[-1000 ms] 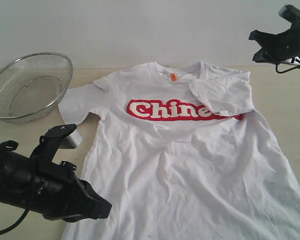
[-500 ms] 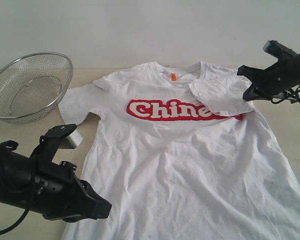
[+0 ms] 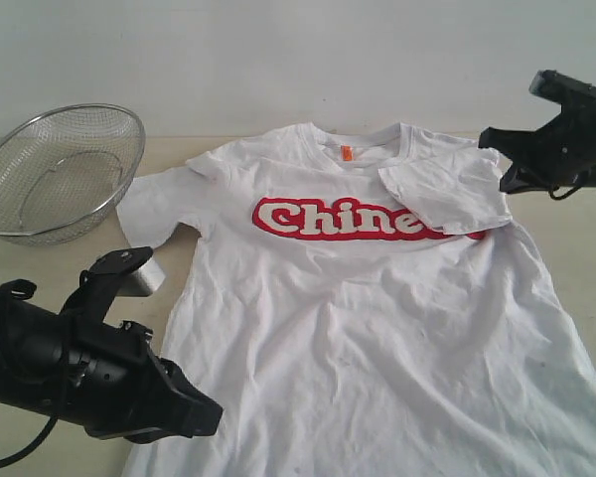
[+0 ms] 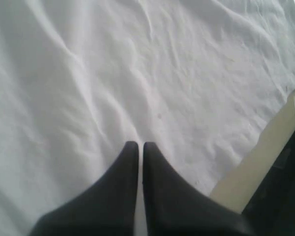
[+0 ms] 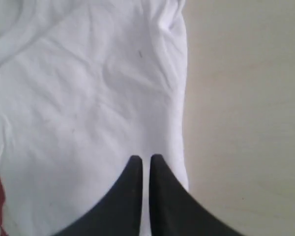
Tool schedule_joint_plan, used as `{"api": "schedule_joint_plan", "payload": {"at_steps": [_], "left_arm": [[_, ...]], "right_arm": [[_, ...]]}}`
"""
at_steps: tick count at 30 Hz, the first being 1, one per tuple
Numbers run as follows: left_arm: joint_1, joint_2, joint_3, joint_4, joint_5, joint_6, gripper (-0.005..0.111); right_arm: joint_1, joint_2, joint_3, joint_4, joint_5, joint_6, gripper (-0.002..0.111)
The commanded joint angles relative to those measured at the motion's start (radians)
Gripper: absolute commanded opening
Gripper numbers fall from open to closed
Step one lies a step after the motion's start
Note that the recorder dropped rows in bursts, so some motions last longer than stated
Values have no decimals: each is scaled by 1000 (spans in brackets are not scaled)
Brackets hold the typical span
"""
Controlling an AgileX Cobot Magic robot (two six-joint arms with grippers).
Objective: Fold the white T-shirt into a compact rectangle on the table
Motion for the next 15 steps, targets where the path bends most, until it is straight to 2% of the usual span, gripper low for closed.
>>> {"api": "schedule_joint_plan", "payload": {"at_steps": [1,15], "left_arm": [[-4,-8,-4,-6,15,4,4],[-4,-8,-4,-12,70,4,4]], "right_arm": [[-1,-52,3,-1,95,-2,1],[1,-49,3,-123,158,24,1]]}}
